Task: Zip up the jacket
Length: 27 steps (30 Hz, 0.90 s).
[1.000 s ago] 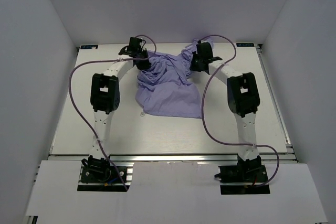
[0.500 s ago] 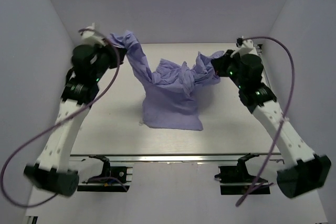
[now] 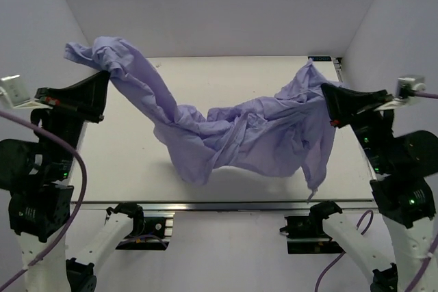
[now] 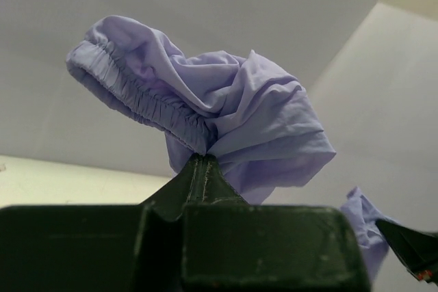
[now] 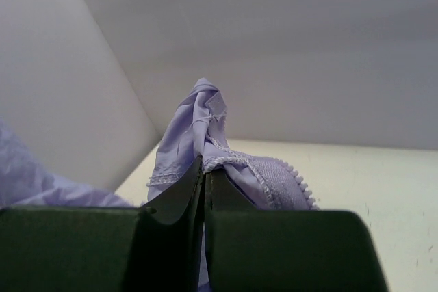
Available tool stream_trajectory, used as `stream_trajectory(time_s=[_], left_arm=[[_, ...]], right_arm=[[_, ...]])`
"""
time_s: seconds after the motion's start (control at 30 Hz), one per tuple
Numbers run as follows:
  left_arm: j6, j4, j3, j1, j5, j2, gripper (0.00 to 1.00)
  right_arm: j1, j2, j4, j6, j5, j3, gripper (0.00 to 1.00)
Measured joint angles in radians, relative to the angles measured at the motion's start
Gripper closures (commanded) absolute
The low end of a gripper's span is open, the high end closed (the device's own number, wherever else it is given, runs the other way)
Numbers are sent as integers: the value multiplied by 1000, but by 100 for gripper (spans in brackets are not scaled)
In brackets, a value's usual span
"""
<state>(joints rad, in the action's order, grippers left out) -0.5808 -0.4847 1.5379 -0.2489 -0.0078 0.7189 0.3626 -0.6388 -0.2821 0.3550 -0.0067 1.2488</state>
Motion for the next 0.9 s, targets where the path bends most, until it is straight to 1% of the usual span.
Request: stream_trajectory(time_s=[0.1,0.17,0.23,0.33,0.4,0.47,0.53,0.6,0.67,0.7,0.73,0.77,0.8,0.83,0.87,0.9], left_arm=[[-5,-24,58,0,-27,0,100],[-10,-30,69,0,-52,3,100],[-16,-32,57,0,-85,15,100],[-32,-27,-6,0,-154,65,100],[-45,-22,-60,0,-211,143,100],[-55,-26,-97,0,-265,260,100],[-64,-28,-106,5,-309,432,100],[-74,-29,-103,21,-317,629,100],[-88,-40,-97,55,-297,811,100],[-97,-60,-81,80,-285,904,100],[-103,-87,-52,108,-265,1002,83],[-107,-112,-26,133,-250,1079,62],[-105,-142,5,154,-233,1143,45],[-105,-172,41,173,-215,1205,38],[-103,-195,69,192,-198,1247,33],[-98,-208,80,205,-183,1267,5]], right_arm=[[0,23,-10,-1,24,46,100],[0,19,-16,-2,61,61,100],[0,-2,-29,-2,111,61,100],[0,-58,-30,-2,185,21,100],[0,-122,-15,-2,232,-30,100],[-1,-209,2,-5,280,-87,100],[-13,-319,1,-7,304,-120,100],[-50,-473,13,-6,287,-131,100],[-110,-609,26,6,228,-134,87],[-147,-673,34,11,193,-134,67],[-176,-727,39,21,166,-134,52],[-202,-782,40,23,140,-132,40],[-222,-823,40,23,119,-128,27],[-235,-865,37,16,90,-122,24],[-240,-893,34,11,68,-114,20],[-241,-917,25,5,40,-105,11]])
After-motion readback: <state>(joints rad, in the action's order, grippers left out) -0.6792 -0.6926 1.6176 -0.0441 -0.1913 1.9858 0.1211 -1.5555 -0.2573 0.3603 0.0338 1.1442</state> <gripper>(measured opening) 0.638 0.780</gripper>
